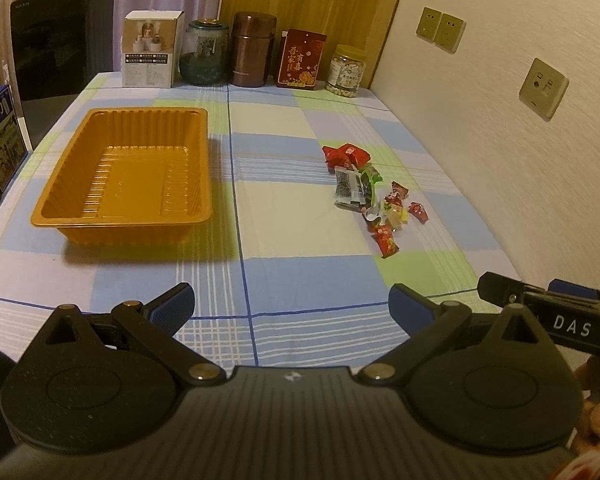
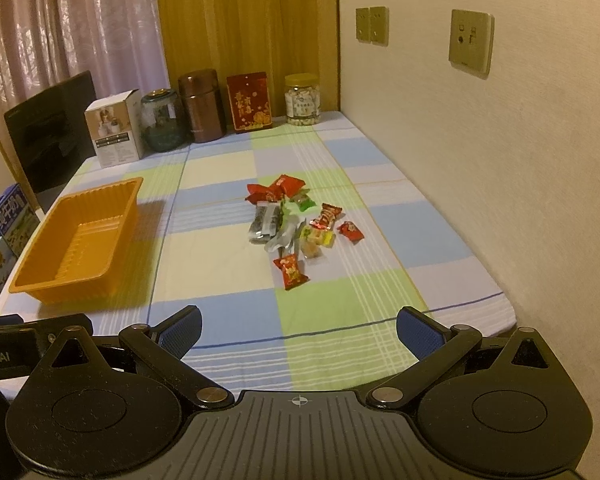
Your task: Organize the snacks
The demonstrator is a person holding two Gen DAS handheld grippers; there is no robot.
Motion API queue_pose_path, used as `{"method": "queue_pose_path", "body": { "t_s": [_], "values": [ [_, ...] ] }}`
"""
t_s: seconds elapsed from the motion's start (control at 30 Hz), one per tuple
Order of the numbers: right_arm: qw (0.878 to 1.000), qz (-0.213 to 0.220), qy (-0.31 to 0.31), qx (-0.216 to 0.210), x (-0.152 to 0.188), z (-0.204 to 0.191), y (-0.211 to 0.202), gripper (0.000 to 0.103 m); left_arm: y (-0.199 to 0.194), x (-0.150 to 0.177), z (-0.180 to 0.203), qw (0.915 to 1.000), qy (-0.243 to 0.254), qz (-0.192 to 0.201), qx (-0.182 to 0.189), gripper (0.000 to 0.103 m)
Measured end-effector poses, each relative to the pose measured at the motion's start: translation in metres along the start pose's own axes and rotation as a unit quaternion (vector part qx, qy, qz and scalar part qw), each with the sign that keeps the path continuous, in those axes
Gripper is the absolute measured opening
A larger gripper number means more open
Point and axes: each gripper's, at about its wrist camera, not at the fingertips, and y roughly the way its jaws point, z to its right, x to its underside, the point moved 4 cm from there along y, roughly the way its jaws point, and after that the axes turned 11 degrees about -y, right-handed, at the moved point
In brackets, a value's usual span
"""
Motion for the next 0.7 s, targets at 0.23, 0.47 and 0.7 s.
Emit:
{"method": "queue_pose_path", "body": {
  "t_s": [0.23,0.47,0.7],
  "values": [
    [0.999,0.026,0.033,-0.004,-0.002,0.024,0.014,0.103,0.029,-0.013,-0.004,0.9994,-0.014,-0.019,0.027,0.102],
    [0.999,0.039,0.035,0.001,-0.018,0.054,0.042,0.102,0.068,-0.029,0.010,0.9988,0.007,-0.018,0.045,0.102],
    [1.000,0.029,0.010,-0.009,-0.023,0.073,0.091,0.091,0.120,-0.040,0.025,0.9976,0.034,-0.027,0.053,0.102]
  ]
}}
